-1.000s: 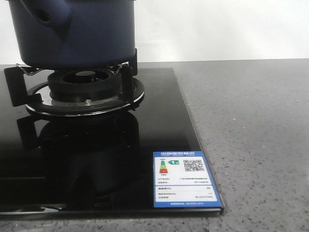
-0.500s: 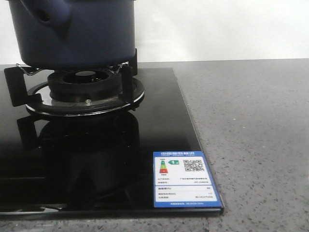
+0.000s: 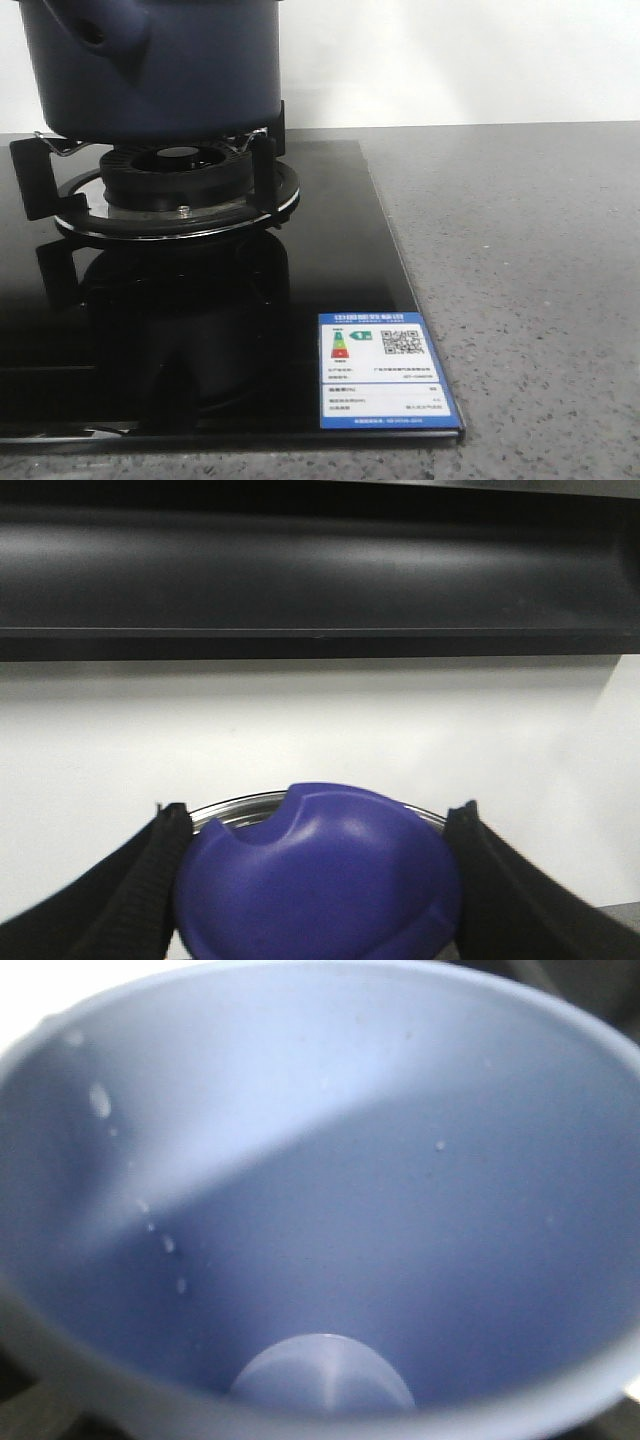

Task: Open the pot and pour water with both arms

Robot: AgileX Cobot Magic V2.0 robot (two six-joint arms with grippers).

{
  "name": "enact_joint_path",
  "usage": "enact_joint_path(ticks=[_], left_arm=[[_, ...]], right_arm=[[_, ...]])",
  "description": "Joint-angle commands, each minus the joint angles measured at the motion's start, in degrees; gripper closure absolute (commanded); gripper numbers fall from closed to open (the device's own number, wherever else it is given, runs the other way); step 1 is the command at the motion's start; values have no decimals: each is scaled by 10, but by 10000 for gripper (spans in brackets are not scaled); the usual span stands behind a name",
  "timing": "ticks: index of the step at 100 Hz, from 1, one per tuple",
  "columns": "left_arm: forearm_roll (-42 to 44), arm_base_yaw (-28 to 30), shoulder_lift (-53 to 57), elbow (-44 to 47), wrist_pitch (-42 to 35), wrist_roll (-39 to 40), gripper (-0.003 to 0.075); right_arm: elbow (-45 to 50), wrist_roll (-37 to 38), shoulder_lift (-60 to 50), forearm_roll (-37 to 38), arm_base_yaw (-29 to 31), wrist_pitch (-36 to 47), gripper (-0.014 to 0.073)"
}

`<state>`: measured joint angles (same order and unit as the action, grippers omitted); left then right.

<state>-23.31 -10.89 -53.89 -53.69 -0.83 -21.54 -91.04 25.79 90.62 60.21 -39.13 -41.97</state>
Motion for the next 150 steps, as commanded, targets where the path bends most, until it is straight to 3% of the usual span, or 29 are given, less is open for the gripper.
enact_joint_path(ticks=[1, 26, 51, 81, 102, 123, 150], left_arm=[[2, 2, 11, -21, -58, 0, 309], [2, 2, 11, -21, -58, 0, 309], [2, 2, 11, -21, -58, 0, 309], [2, 2, 11, -21, -58, 0, 309], [2, 2, 11, -21, -58, 0, 309], [2, 2, 11, -21, -58, 0, 309], [2, 2, 11, -21, -58, 0, 309]], right_arm=[[-14, 26, -55, -21, 23, 31, 295], [86, 104, -151, -77, 100, 91, 300], [288, 217, -268, -77, 188, 248, 300], [501, 236, -361, -72, 290, 396, 300], [580, 236, -341, -69, 386, 568, 300], [592, 230, -246, -69, 474, 722, 300], [592, 133, -129, -82, 510, 843, 300]])
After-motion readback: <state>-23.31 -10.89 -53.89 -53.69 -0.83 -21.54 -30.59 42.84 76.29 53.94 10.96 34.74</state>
